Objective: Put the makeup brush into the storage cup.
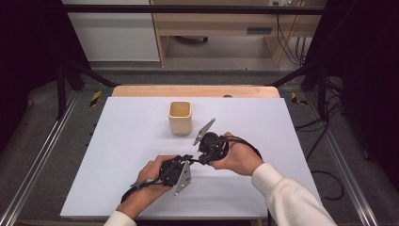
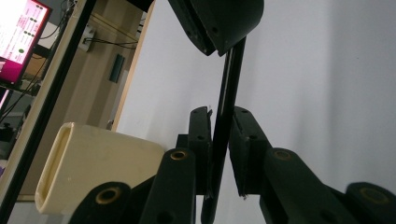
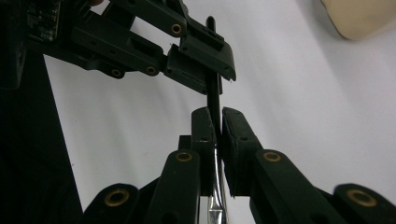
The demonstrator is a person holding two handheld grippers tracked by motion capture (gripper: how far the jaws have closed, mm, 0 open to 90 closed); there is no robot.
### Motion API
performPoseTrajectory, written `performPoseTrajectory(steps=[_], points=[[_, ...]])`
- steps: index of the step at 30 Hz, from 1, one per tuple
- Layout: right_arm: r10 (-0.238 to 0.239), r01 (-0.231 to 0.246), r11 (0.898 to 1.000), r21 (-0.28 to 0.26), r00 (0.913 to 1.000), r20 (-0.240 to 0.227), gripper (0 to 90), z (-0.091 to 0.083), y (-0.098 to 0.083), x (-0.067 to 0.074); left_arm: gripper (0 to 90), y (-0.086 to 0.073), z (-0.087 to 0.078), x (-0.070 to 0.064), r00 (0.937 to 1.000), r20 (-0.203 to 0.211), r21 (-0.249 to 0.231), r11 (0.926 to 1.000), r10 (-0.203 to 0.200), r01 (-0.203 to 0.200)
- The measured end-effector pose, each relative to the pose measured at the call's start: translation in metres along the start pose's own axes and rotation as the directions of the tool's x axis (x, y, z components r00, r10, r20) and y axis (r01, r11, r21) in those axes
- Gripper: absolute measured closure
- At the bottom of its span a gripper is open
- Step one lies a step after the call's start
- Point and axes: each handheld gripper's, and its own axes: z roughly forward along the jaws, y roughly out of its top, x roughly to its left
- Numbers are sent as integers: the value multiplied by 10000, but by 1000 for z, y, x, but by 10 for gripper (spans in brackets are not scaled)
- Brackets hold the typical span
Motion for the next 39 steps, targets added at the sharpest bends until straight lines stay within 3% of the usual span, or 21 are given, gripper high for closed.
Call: performPoseTrajectory(steps=[20, 24, 25, 26, 34, 39], points=[[32, -32, 10000, -60, 10000, -90, 830, 1, 3, 1, 836, -2, -3, -1, 9991, 133, 225, 9989, 404, -407], [-63, 63, 9999, -85, 10000, 27, 765, 1, 4, 0, 837, -3, -3, -2, 9994, 137, 142, 9994, 316, -318], [-20, 21, 9999, -156, 10000, 27, 757, 0, 5, 0, 836, -3, -2, -3, 9994, 154, 104, 9995, 297, -299], [-46, 47, 9997, -219, 10000, 42, 738, -2, 6, 0, 836, -3, -6, 1, 9962, 228, 563, 9948, 841, -853], [84, -23, 9934, -1150, 9986, 525, 662, -24, 14, -5, 836, -5, -7, 2, 9961, 223, 600, 9945, 851, -863], [336, -226, 9906, -1353, 9962, 798, 614, -33, 15, -8, 836, -6, -6, 1, 9978, 126, 380, 9971, 650, -655]])
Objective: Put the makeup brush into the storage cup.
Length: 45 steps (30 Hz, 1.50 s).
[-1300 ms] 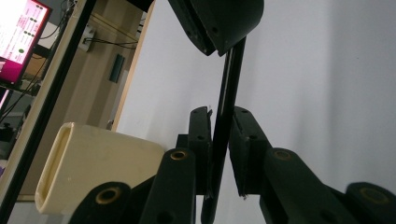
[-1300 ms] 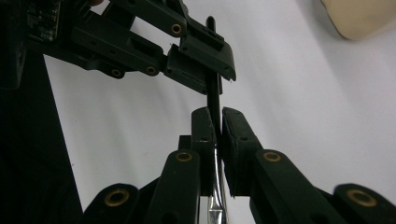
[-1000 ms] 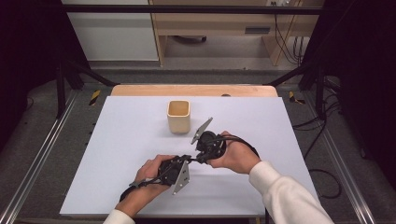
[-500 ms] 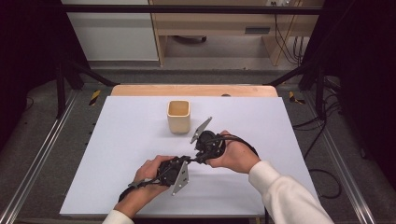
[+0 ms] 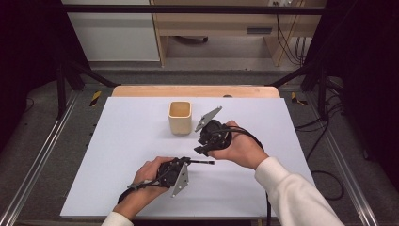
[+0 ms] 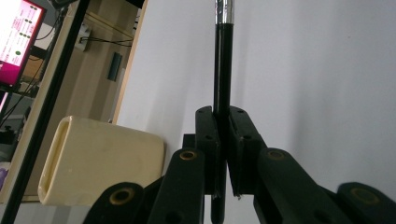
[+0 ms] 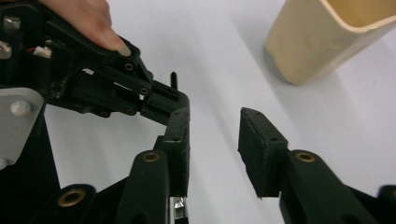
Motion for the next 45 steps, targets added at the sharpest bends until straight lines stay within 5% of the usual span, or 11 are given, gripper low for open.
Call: performPoseTrajectory(steps=[2, 12, 13, 18, 27, 29, 31, 33, 35, 37, 45], points=[[19, -18, 10000, -23, 9999, 148, 612, -1, 0, -1, 836, -1, 1, -1, 9996, -40, -228, 9994, -268, 267], [232, -224, 9996, -192, 9987, 462, 572, -5, -2, -6, 836, -3, -2, 1, 9994, -167, -238, 9992, -312, 308], [258, -248, 9995, -218, 9984, 496, 567, -5, -2, -6, 836, -3, -5, 4, 9998, -112, 172, 9998, 139, -137], [450, -425, 9982, -425, 9972, 596, 508, -7, -3, -9, 836, -4, -6, 4, 9998, -185, 133, 9999, 81, -78], [1025, -902, 9916, -928, 9852, 1377, 257, -7, -10, -13, 836, -8, -10, 6, 9996, -282, 180, 9998, 17, -12], [1264, -1118, 9878, -1083, 9822, 1390, 209, -8, -13, -15, 836, -9, -9, 3, 9987, -304, -156, 9991, -405, 400], [1255, -1060, 9869, -1217, 9783, 1648, 164, -9, -16, -16, 836, -11, -9, 4, 9986, -317, -129, 9990, -421, 417], [1427, -1211, 9830, -1377, 9768, 1597, 119, -9, -20, -18, 836, -12, -11, 6, 9996, -290, 227, 9997, -74, 80], [1418, -1186, 9806, -1560, 9788, 1476, 106, -8, -24, -19, 836, -13, -9, 3, 9983, -326, -119, 9988, -485, 482], [1441, -1207, 9794, -1617, 9794, 1416, 93, -6, -28, -19, 836, -12, -11, 6, 9994, -330, 179, 9997, -135, 141], [1572, -1299, 9744, -1833, 9772, 1430, 85, -6, -40, -24, 836, -14, -13, 7, 9991, -387, 169, 9997, -174, 181]])
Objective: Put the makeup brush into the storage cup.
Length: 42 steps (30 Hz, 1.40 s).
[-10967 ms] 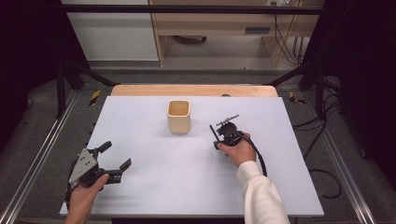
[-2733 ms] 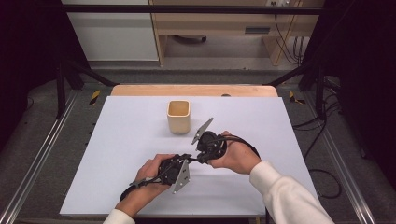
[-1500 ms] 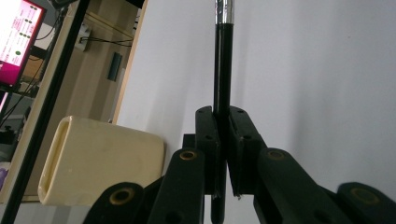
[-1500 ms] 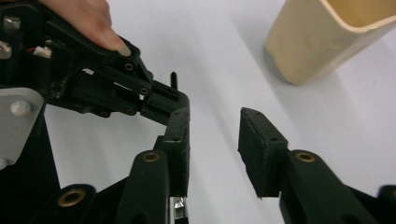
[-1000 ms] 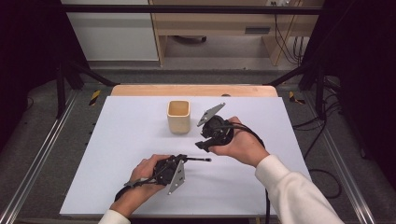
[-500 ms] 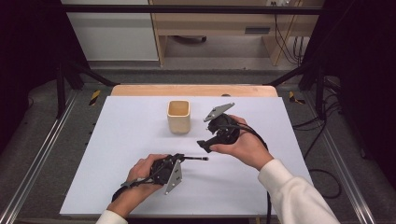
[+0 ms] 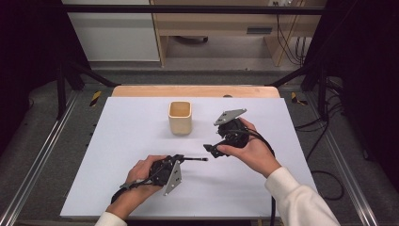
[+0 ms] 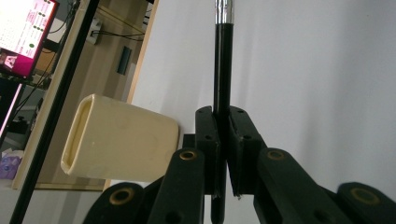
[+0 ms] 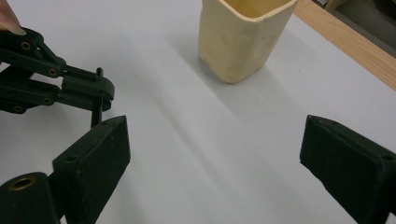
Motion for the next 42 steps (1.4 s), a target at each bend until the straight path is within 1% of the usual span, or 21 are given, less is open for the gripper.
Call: performPoseTrajectory(steps=[4, 7, 10, 12, 13, 14, 16, 17, 19, 21, 22, 25, 26, 28, 30, 31, 33, 36, 38, 41, 42], points=[[76, -76, 10000, -14, 10000, 54, 75, 2, -11, -5, 836, -3, -2, 2, 9998, -42, -22, 9998, -186, 185], [288, -288, 9996, -52, 9996, -32, 76, 5, -21, -8, 836, -4, -5, 4, 9999, -58, 77, 9999, -106, 106], [324, -324, 9994, -82, 9995, -56, 69, 8, -29, -10, 836, -5, -6, 6, 9999, -77, 116, 9998, -144, 145], [313, -313, 9995, 30, 9995, 36, 64, 10, -36, -11, 836, -6, -6, 6, 9999, -82, 127, 9998, -135, 136], [231, -232, 9997, 50, 9997, 119, 62, 11, -38, -11, 836, -6, -6, 6, 9997, -92, 60, 9997, -229, 229], [186, -186, 9998, 10, 9997, 144, 63, 12, -41, -11, 836, -6, -6, 7, 9998, -102, 138, 9998, -160, 161], [328, -327, 9994, -94, 9994, 130, 63, 14, -45, -11, 835, -6, -7, 9, 9998, -144, 150, 9998, -130, 132], [256, -255, 9996, -96, 9995, 160, 64, 13, -47, -11, 836, -7, -8, 10, 9997, -172, 147, 9997, -189, 192], [359, -356, 9992, -197, 9992, 146, 93, 13, -53, -11, 836, -7, -9, 11, 9996, -216, 150, 9997, -202, 206], [400, -394, 9988, -292, 9990, 178, 89, 12, -60, -11, 835, -8, -9, 12, 9990, -251, 56, 9993, -376, 378], [484, -478, 9985, -273, 9985, 241, 87, 11, -62, -11, 836, -8, -10, 14, 9993, -249, 150, 9995, -283, 287], [645, -626, 9968, -488, 9972, 372, 77, 9, -75, -11, 835, -8, -10, 17, 9990, -278, 126, 9993, -342, 345], [697, -674, 9962, -554, 9967, 404, 76, 9, -78, -10, 835, -8, -10, 17, 9983, -279, 22, 9987, -512, 513], [842, -806, 9942, -707, 9952, 496, 87, 7, -85, -10, 835, -7, -13, 21, 9982, -346, 67, 9987, -495, 497], [826, -777, 9938, -799, 9948, 600, 88, 5, -92, -9, 835, -6, -13, 23, 9961, -451, -185, 9970, -761, 754], [863, -811, 9930, -860, 9945, 590, 85, 5, -97, -8, 835, -5, -14, 25, 9969, -453, -71, 9979, -650, 648], [892, -833, 9918, -967, 9943, 591, 78, 4, -103, -7, 835, -5, -13, 27, 9941, -518, -277, 9952, -950, 937], [909, -819, 9894, -1203, 9933, 715, 81, 2, -113, -6, 835, -6, -14, 32, 9908, -572, -413, 9919, -1226, 1203], [977, -865, 9860, -1422, 9925, 739, 83, 1, -119, -7, 835, -7, -15, 36, 9888, -609, -454, 9900, -1362, 1336], [1185, -1000, 9769, -1891, 9890, 889, 82, -3, -127, -8, 835, -8, -15, 43, 9837, -655, -565, 9849, -1673, 1637], [1283, -1072, 9730, -2046, 9874, 929, 80, -5, -129, -9, 835, -9, -15, 46, 9802, -669, -631, 9812, -1863, 1822]])
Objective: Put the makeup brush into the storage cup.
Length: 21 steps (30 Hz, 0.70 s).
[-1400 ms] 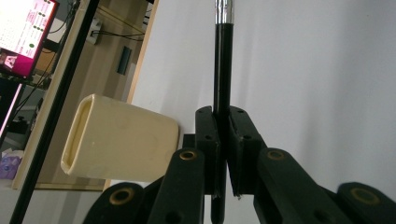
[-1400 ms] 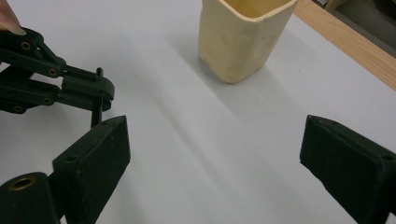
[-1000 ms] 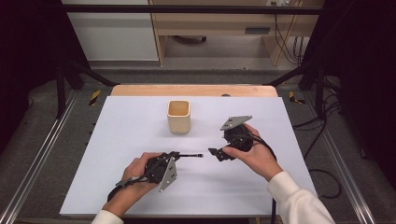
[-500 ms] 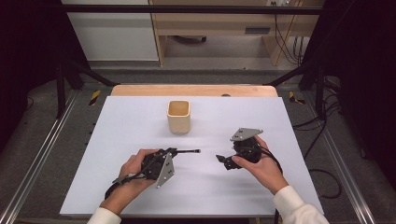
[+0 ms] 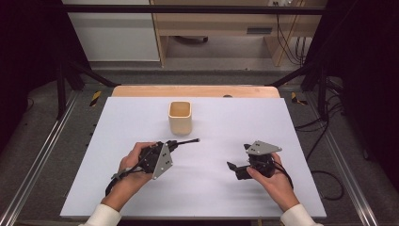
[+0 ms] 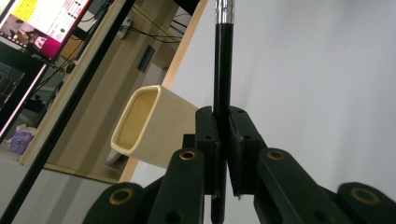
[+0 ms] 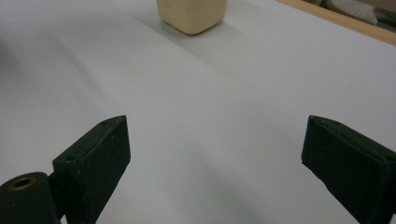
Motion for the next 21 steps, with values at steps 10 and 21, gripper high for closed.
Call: performPoseTrajectory(steps=[10, 21], points=[[304, -165, 9885, -1501, 9954, 910, 72, -18, -22, -10, 835, 1, -2, 21, 9863, -206, -530, 9853, -1638, 1625], [781, -552, 9772, -2053, 9913, 1055, 46, -37, -45, -10, 835, 11, -1, 44, 9589, -531, -974, 9571, -2789, 2729]])
